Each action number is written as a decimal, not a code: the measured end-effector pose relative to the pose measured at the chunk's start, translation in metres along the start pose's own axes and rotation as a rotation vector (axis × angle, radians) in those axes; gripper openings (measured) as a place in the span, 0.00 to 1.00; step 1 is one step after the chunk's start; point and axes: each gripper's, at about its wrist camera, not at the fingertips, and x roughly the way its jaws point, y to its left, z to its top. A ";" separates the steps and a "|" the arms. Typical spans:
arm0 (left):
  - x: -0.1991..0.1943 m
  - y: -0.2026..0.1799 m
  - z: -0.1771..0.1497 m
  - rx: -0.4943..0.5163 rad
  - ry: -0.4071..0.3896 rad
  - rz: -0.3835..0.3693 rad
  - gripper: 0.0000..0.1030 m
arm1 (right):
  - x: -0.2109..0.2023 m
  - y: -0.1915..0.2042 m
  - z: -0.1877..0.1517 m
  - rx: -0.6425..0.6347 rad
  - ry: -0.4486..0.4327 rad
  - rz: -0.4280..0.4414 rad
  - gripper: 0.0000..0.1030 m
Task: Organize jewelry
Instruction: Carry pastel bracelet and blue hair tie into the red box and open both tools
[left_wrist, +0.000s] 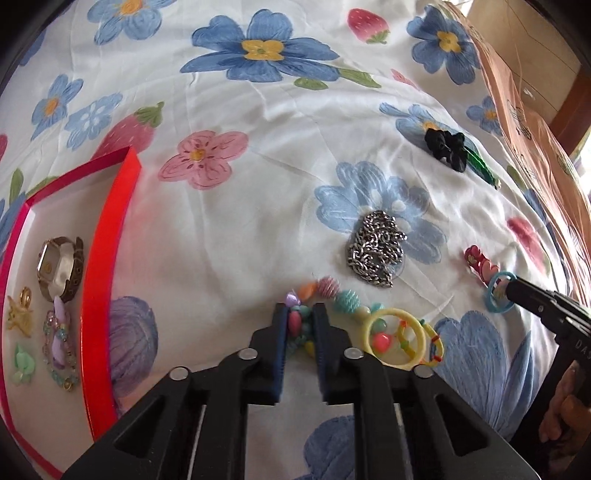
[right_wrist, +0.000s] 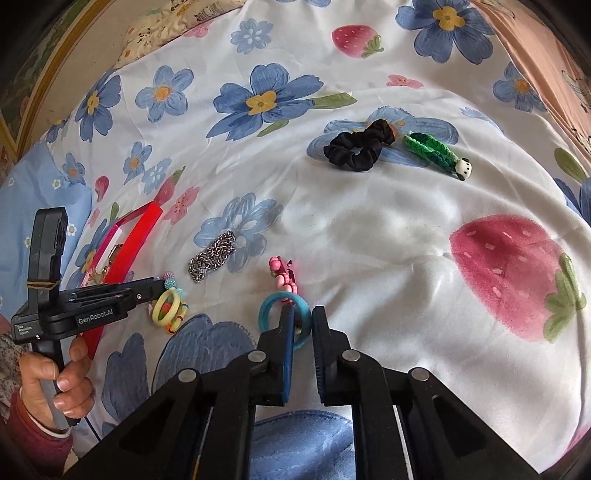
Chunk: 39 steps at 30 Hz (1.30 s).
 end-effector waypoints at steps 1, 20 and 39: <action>-0.001 -0.001 -0.001 0.007 -0.007 -0.003 0.10 | -0.001 0.000 0.000 0.001 -0.003 0.002 0.09; -0.116 0.034 -0.036 -0.053 -0.206 -0.024 0.10 | -0.038 0.048 0.016 -0.076 -0.105 0.087 0.02; -0.172 0.092 -0.076 -0.172 -0.268 0.017 0.10 | -0.020 0.130 0.018 -0.193 -0.060 0.219 0.02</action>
